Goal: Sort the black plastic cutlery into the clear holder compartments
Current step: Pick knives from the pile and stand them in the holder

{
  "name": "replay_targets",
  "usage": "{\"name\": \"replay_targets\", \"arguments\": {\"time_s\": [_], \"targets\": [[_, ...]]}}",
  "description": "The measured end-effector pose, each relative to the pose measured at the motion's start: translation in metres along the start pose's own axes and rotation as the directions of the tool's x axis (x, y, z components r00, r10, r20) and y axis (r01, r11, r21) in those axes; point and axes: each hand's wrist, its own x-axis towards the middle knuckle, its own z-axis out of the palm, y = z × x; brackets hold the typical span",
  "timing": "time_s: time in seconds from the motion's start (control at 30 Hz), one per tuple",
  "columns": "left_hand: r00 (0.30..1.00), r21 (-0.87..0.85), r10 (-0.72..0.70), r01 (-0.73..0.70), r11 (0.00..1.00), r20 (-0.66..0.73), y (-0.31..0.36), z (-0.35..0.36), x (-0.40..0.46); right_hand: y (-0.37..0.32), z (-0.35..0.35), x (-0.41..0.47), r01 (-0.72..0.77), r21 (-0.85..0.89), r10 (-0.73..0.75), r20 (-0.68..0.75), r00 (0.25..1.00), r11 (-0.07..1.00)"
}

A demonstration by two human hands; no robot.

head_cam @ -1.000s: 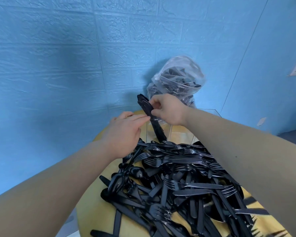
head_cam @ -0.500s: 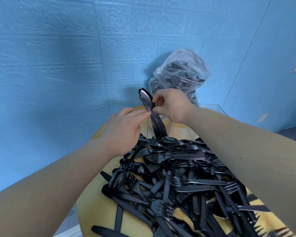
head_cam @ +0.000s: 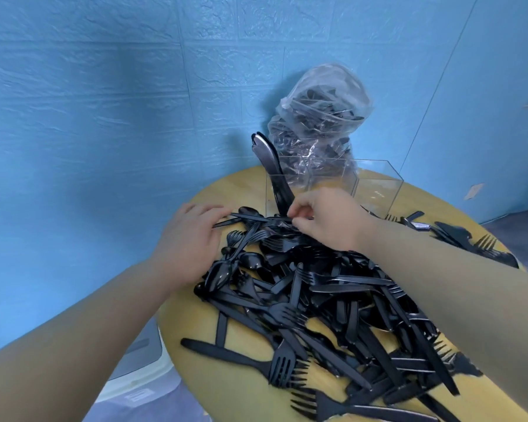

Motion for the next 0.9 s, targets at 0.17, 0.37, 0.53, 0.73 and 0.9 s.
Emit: {"name": "replay_targets", "arguments": {"time_s": [0.17, 0.37, 0.53, 0.73, 0.9], "targets": [[0.992, -0.043, -0.024, 0.029, 0.999, 0.121, 0.008, -0.001, -0.034, -0.001, -0.001, -0.022, -0.025, 0.008, 0.025, -0.017, 1.000, 1.000], [0.971, 0.013, 0.030, -0.034, 0.999, 0.236, 0.033, -0.001, -0.033, 0.028, -0.006, -0.047, -0.069, -0.176, 0.089, 0.112, 0.990, 0.982], [0.978, 0.038, 0.002, -0.010, 0.999, 0.209, 0.038, 0.007, -0.030, 0.036, -0.004, -0.047, -0.149, -0.087, 0.151, 0.017, 0.988, 0.985], [0.997, -0.046, 0.056, -0.054, 0.997, 0.048, 0.045, 0.007, -0.027, 0.045, -0.007, -0.048, -0.196, 0.031, 0.197, -0.076, 0.977, 0.980], [0.981, 0.073, 0.150, -0.159, 0.985, 0.121, 0.064, 0.003, -0.018, 0.055, -0.007, -0.052, -0.260, 0.003, 0.258, -0.140, 0.956, 0.966]]}}
